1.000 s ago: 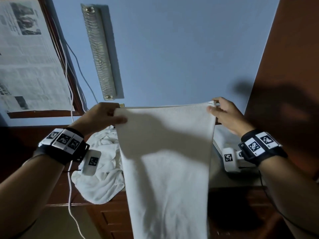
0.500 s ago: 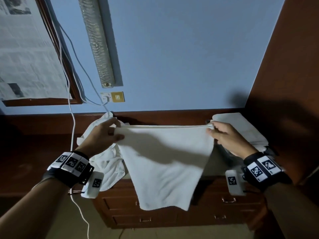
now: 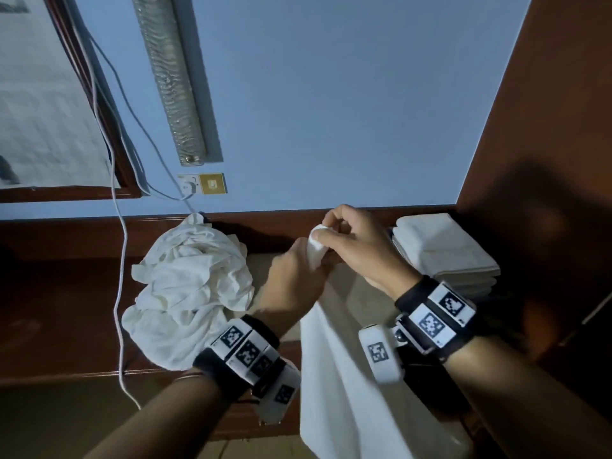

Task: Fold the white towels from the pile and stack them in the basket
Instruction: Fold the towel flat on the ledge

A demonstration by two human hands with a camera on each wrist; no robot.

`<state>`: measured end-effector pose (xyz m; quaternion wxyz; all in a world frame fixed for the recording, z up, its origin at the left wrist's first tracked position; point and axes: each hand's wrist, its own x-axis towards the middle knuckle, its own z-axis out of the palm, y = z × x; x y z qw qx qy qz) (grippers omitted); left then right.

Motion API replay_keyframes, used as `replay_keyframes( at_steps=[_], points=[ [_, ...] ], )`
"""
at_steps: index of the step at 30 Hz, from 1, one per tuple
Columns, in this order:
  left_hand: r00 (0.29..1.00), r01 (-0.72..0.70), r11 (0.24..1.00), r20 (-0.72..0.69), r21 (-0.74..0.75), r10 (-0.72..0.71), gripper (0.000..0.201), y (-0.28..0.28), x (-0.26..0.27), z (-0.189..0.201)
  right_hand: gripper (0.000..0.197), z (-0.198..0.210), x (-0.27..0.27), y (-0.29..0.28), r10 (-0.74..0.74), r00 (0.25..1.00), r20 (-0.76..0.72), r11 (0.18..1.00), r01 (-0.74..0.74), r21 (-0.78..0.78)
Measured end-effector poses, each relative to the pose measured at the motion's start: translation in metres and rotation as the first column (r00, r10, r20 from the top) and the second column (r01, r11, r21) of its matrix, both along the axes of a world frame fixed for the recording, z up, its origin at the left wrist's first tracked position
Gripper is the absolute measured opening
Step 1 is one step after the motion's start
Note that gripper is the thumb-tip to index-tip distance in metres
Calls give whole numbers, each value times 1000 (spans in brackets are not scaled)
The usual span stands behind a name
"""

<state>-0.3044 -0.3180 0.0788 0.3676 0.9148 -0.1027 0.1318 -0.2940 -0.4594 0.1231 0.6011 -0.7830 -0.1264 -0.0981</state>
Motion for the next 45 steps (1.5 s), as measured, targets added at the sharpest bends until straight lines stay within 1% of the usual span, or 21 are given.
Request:
replay_keyframes(
  at_steps=[2,3,6,8,9,12,18,23,26,28,30,33,34,36,37,39,40,41,43,44,45],
  points=[
    [999,33,989,29,-145,-29,5,13,7,1,13,4,-6,-13,84,996,42,994,-81,-78],
    [998,65,972,14,-224,-64,2,21,7,5,16,8,-10,-23,98,992,75,988,-88,-125],
    [962,208,808,-33,-552,-270,15,31,-3,26,51,8,-14,-58,95,992,89,971,-73,-227],
    [939,240,708,-27,-664,-344,14,31,-8,42,79,2,-17,-64,122,992,-12,903,-116,-413],
    [935,254,687,-9,-681,-355,14,32,-10,50,77,-6,-17,-62,112,990,-82,859,-138,-494],
    [946,298,711,100,-637,-307,17,40,-10,67,34,-19,-23,-58,28,989,-147,768,-115,-630],
    [987,158,808,78,-567,-138,38,86,-2,54,37,-11,-9,-77,-79,996,-52,644,11,-765],
    [998,44,914,62,-404,-21,51,142,6,39,30,-11,5,-96,-85,996,-17,672,44,-739],
    [997,41,949,70,-312,-20,34,166,4,29,22,-16,14,-92,-47,999,-6,699,28,-715],
    [998,11,956,67,-292,9,21,175,5,21,17,-19,20,-88,-5,1000,-24,630,-16,-776],
    [999,-2,955,34,-297,13,15,180,5,11,39,-24,24,-83,26,999,-37,500,-46,-865],
    [999,-34,945,-50,-325,18,26,182,6,-12,47,-33,19,-79,-18,995,-94,416,-78,-906],
    [996,-38,939,-83,-342,10,32,181,4,-19,42,-38,15,-81,-37,993,-108,422,-83,-903],
    [989,-58,930,-146,-363,5,40,178,1,-34,31,-58,8,-92,-81,981,-176,517,-109,-849],
    [983,-62,929,-183,-364,-6,37,176,-1,-41,44,-71,4,-98,-111,966,-232,612,-118,-782],
    [965,-61,943,-261,-326,-28,21,174,-3,-58,95,-97,-8,-106,-129,934,-332,824,-85,-561],
    [953,-45,951,-299,-306,-51,17,173,-4,-67,112,-113,-12,-111,-125,931,-343,886,-51,-460],
    [938,-25,955,-337,-294,-79,17,173,-6,-74,110,-130,-16,-118,-99,935,-341,920,-45,-390],
    [899,18,958,-414,-287,-141,22,173,-8,-86,63,-154,-24,-128,-69,931,-358,937,-62,-343],
    [880,39,956,-443,-290,-170,23,172,-10,-89,50,-161,-26,-130,-88,926,-367,943,-41,-331],
    [864,46,953,-468,-299,-188,22,170,-11,-92,48,-165,-27,-131,-101,927,-361,954,-13,-300]
  ],
)
